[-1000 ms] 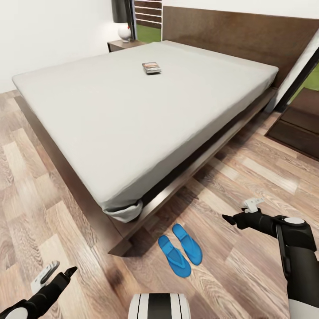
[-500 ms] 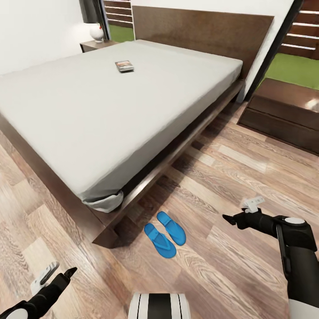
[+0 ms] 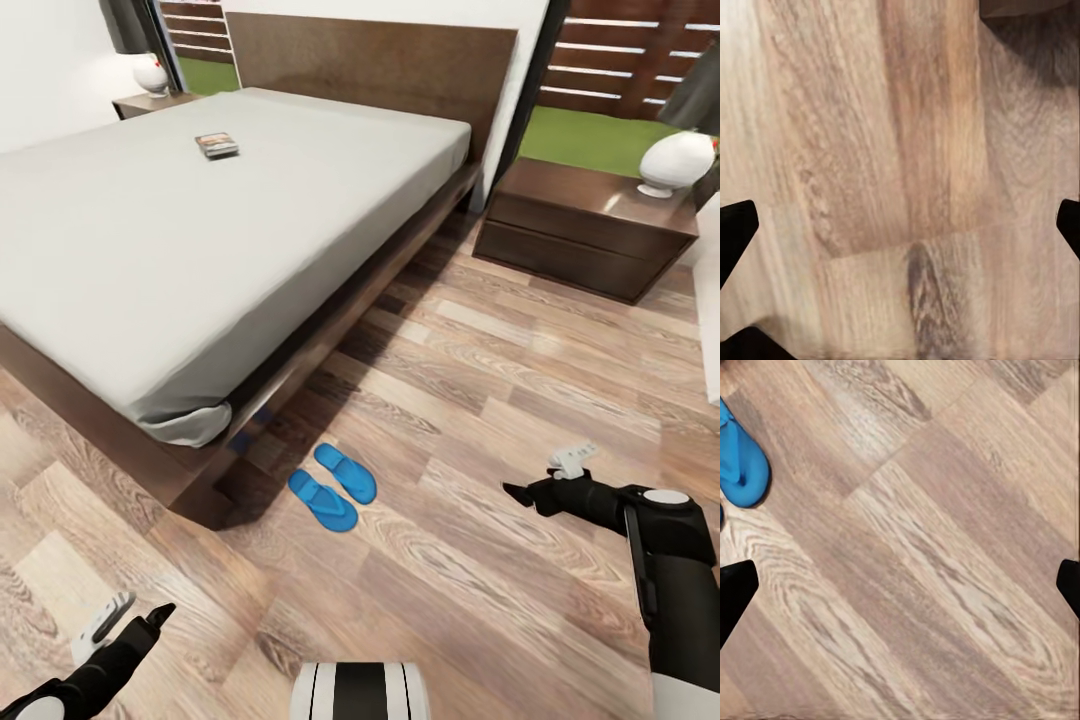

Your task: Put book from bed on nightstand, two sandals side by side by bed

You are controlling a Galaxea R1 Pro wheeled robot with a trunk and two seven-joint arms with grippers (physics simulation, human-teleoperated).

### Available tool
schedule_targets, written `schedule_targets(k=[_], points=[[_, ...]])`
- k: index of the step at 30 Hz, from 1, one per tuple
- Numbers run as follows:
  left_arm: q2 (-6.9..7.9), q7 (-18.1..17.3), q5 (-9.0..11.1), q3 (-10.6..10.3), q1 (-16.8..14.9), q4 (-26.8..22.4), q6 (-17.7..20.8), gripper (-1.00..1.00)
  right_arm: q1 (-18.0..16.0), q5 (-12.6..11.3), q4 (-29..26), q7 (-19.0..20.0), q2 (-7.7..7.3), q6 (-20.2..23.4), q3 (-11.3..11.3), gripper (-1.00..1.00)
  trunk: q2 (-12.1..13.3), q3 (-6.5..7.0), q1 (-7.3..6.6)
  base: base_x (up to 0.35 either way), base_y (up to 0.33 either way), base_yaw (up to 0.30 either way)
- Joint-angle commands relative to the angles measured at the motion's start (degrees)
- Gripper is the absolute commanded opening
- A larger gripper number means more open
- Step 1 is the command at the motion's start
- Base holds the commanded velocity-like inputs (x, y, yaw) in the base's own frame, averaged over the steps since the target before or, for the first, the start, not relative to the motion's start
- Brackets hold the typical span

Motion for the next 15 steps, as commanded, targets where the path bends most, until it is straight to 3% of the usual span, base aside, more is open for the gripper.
schedule_targets(k=[1,10,15], points=[[-0.01,0.43,0.6,-0.06,0.02,-0.1,0.11,1.0,-0.12,0.54,-0.05,0.58,-0.02,0.22,-0.04,1.0,-0.02,-0.03,-0.03,-0.173,-0.034,-0.266],[-0.12,-0.31,0.78,-0.45,-0.38,3.01,0.01,1.0,-0.36,0.54,-0.05,0.58,-0.38,0.42,-0.11,1.0,-0.02,-0.03,-0.03,-0.052,-0.01,-0.266],[-0.42,-1.18,0.81,-2.22,-0.62,3.66,0.0,1.0,-0.45,0.54,-0.05,0.58,-0.44,0.47,-0.14,1.0,0.05,1.08,-0.16,-0.017,-0.003,-0.266]])
